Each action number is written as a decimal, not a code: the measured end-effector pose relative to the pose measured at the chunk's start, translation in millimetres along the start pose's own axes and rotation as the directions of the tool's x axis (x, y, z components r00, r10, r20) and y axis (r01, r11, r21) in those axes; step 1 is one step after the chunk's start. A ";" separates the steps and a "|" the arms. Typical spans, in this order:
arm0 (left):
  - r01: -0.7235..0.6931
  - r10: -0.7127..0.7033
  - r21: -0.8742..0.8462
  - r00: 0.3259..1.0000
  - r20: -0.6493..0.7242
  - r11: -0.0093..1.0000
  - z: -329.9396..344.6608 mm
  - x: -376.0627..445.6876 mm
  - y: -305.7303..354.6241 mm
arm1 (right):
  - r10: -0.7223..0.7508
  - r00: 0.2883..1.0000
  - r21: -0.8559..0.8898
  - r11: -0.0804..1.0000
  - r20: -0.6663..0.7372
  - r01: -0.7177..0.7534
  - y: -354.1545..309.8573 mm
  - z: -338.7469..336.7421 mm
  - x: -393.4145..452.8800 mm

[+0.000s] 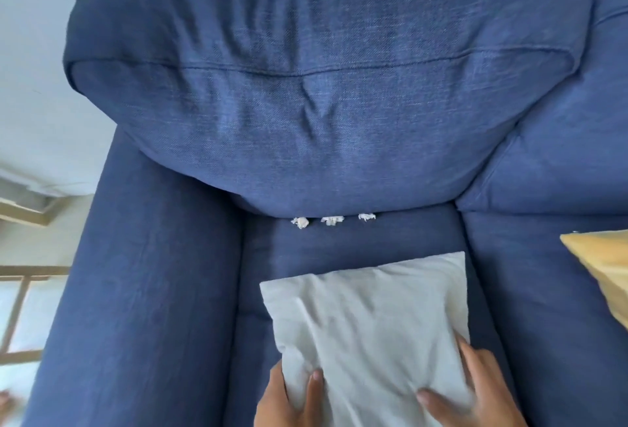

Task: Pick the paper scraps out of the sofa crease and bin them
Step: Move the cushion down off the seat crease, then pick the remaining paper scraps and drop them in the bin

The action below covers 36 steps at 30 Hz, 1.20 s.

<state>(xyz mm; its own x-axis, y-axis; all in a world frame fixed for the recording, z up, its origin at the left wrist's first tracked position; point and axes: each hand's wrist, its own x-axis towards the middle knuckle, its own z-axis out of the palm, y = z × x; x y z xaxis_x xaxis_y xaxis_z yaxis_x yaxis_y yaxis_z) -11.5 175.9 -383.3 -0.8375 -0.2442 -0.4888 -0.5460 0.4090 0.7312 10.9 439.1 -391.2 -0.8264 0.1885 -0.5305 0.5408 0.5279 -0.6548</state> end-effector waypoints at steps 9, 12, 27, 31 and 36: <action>0.003 -0.021 0.435 0.999 0.037 0.901 8.6 95.4 6.5 | -0.317 0.921 -0.301 0.922 -0.226 0.244 -70.7 46.3 98.1; -0.123 0.149 0.451 0.989 -0.023 0.884 37.9 116.6 25.6 | -0.335 0.918 -0.236 0.929 -0.214 0.284 -87.8 78.2 142.6; -0.073 0.134 0.506 0.987 -0.085 0.860 73.3 243.6 22.4 | 0.377 0.811 0.292 0.919 -0.447 -0.266 -80.3 123.4 283.9; 0.069 0.030 0.463 0.978 -0.204 0.884 83.9 273.1 37.7 | 0.358 0.835 0.474 0.870 -0.419 -0.135 -68.9 126.0 290.2; 0.148 -0.069 0.290 0.962 -0.265 0.946 82.3 280.0 41.0 | 0.331 0.902 0.612 0.784 -0.278 -0.100 -67.6 116.3 283.2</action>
<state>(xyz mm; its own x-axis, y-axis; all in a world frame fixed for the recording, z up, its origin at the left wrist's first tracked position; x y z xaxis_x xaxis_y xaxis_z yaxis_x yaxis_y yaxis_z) -266.7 196.7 -529.4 -0.7734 -0.4961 -0.3946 -0.6339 0.6056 0.4811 -241.4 360.5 -559.8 -0.6094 0.5750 -0.5459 0.6026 -0.1117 -0.7902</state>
